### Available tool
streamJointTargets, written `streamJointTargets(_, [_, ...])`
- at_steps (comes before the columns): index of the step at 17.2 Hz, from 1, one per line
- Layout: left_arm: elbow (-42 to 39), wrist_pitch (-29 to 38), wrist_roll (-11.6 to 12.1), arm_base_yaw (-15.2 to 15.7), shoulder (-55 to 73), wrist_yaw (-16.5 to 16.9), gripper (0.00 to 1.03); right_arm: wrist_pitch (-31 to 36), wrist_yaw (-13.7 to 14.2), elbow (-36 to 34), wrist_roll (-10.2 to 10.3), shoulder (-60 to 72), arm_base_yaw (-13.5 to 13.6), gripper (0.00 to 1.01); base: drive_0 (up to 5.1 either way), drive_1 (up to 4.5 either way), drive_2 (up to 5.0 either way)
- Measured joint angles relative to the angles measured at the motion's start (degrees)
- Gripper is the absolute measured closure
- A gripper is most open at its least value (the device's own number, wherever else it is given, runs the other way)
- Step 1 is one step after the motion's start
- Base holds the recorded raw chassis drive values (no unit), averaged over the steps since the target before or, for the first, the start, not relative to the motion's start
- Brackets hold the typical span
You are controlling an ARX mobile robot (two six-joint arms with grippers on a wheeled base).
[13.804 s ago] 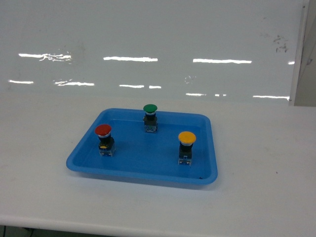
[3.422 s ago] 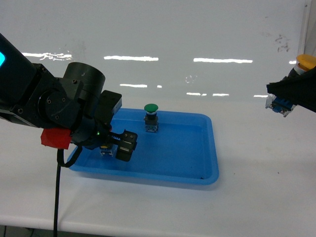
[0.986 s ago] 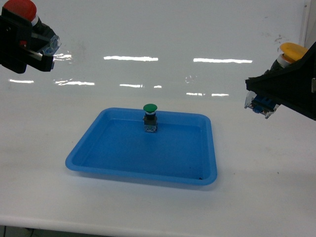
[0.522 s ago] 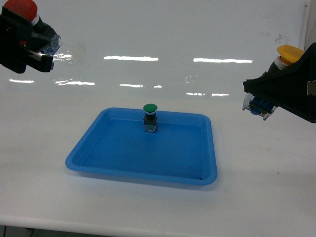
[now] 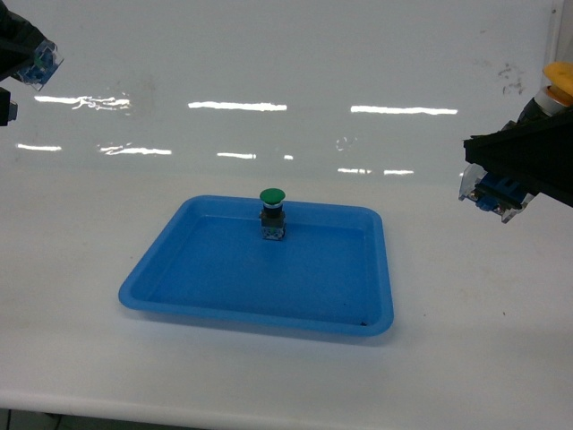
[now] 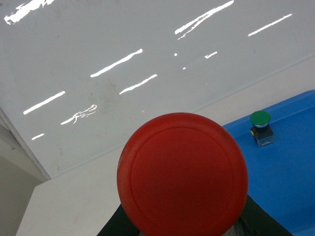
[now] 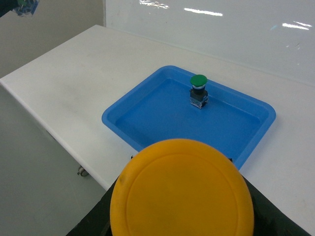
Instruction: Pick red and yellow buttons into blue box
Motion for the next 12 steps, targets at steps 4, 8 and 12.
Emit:
streamJointTargets(4, [0.0, 0.0, 0.0, -0.1, 0.0, 0.0, 0.8, 0.0, 0.1, 0.0, 0.0, 0.0, 0.0, 0.6, 0.0, 0.0, 0.0])
streamJointTargets(8, [0.0, 0.1, 0.0, -0.1, 0.0, 0.0, 0.8, 0.1, 0.3, 0.0, 0.0, 0.0, 0.0, 0.6, 0.0, -3.94, 3.9])
streamJointTargets(12, [0.0, 0.2, 0.0, -0.1, 0.0, 0.0, 0.8, 0.1, 0.3, -0.1, 0.0, 0.0, 0.0, 0.6, 1.5, -4.56, 2.8])
